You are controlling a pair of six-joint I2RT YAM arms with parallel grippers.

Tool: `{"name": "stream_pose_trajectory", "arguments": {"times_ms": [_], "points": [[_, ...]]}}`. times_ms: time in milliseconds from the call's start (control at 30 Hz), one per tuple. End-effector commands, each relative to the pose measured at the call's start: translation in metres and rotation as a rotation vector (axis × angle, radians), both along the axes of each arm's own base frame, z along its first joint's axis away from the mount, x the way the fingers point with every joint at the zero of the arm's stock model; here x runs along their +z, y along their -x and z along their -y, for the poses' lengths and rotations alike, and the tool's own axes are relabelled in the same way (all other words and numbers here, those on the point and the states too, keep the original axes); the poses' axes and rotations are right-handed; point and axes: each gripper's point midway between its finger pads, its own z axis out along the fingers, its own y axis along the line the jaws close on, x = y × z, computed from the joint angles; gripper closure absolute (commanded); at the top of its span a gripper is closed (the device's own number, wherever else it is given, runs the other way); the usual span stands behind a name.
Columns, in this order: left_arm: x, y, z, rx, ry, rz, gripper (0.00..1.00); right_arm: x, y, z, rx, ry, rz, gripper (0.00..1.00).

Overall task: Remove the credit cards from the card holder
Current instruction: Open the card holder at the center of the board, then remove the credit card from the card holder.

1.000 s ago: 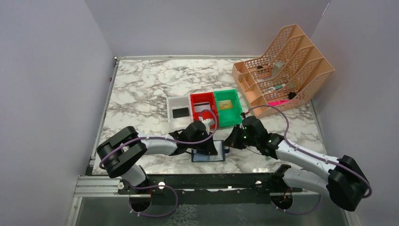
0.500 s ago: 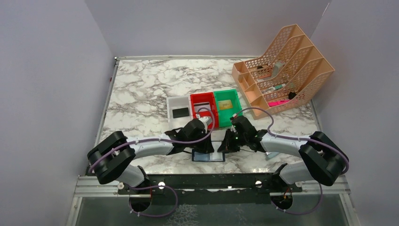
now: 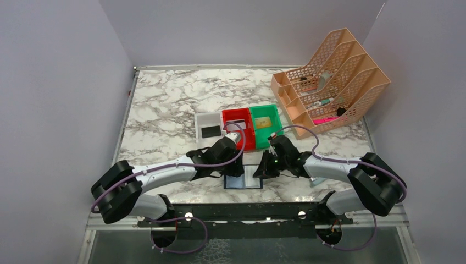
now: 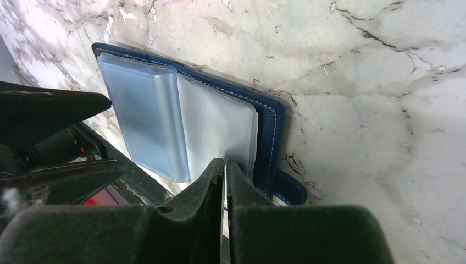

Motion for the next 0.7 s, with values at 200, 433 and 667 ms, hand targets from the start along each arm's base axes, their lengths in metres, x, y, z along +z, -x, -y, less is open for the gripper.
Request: {"name": "stream_pose_trajectory", "arguments": {"times_ms": [200,433,667], "points": [[-0.014,0.005,-0.011,0.024,-0.084,-0.059,0.42,-0.021,0.009,0.014,0.002,0.079,-0.04,0.87],[-0.011,0.008,0.005,-0.013,-0.013,-0.07,0.43,-0.021,0.009,0.013,0.003,0.077,-0.042,0.87],[-0.002,0.01,0.021,-0.057,0.063,-0.068,0.46,-0.022,0.009,0.013,0.003,0.08,-0.046,0.87]]}}
